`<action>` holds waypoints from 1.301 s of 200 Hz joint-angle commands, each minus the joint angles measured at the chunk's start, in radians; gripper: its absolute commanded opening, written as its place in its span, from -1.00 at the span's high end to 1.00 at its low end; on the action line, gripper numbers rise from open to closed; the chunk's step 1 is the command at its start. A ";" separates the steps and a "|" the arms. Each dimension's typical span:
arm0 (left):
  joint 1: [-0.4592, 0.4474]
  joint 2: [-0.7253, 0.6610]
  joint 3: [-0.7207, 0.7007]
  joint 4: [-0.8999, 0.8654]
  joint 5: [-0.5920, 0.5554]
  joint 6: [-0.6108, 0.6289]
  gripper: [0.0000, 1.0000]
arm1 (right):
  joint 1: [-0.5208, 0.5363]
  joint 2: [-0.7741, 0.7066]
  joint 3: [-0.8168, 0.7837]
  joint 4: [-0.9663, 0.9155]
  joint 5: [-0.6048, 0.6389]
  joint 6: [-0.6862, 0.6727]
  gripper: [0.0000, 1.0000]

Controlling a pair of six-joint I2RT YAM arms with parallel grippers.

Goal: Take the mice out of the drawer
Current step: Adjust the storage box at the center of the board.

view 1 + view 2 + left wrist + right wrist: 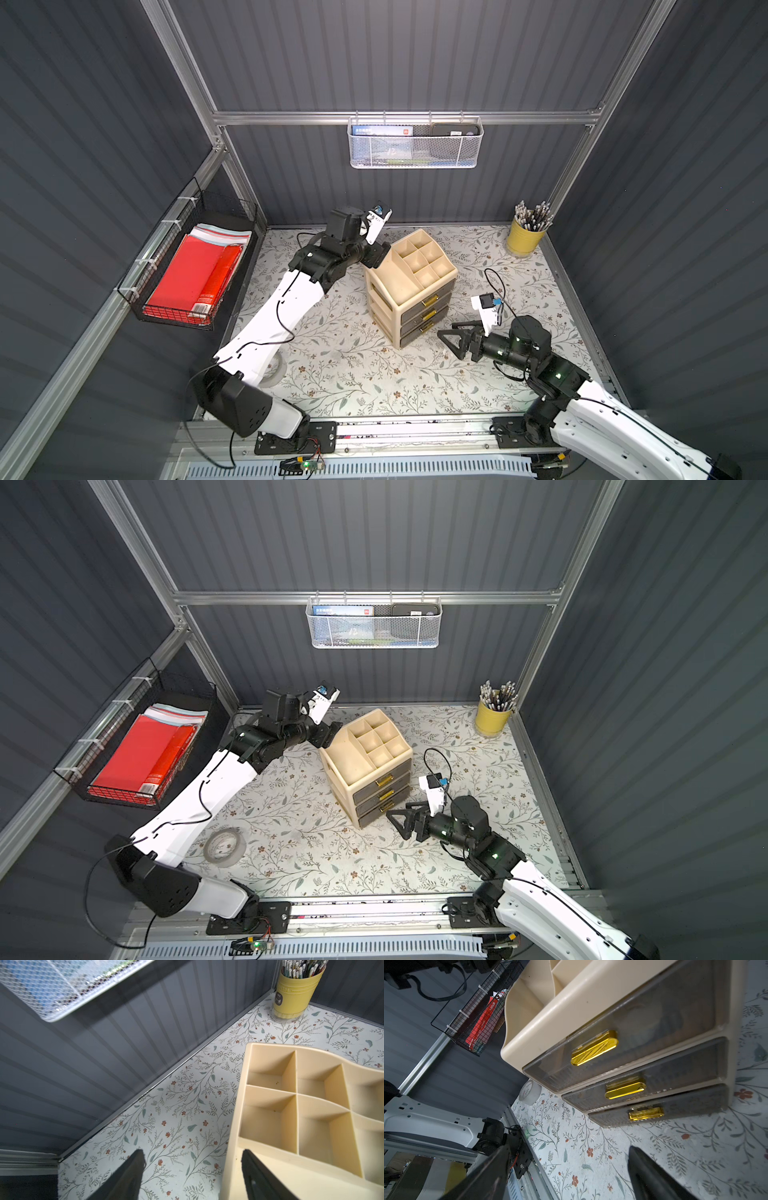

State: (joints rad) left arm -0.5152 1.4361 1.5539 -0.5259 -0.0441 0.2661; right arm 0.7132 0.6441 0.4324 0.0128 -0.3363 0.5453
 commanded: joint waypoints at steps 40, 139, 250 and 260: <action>0.008 0.005 -0.030 -0.008 0.067 0.016 -0.62 | -0.002 0.035 0.044 -0.032 0.023 -0.079 -0.88; 0.010 0.124 -0.024 -0.036 0.112 -0.025 0.34 | -0.003 0.042 0.009 0.051 0.060 -0.043 -0.87; 0.009 -0.063 -0.121 0.010 0.019 -0.075 1.00 | -0.235 0.109 -0.004 0.270 -0.104 0.018 -0.80; 0.009 -0.078 -0.129 0.022 -0.040 -0.075 1.00 | -0.292 0.113 -0.025 0.343 -0.180 0.069 -0.76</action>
State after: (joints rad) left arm -0.5087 1.4498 1.4414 -0.5224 0.0654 0.1474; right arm 0.5343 0.7563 0.4423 0.1711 -0.3332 0.5220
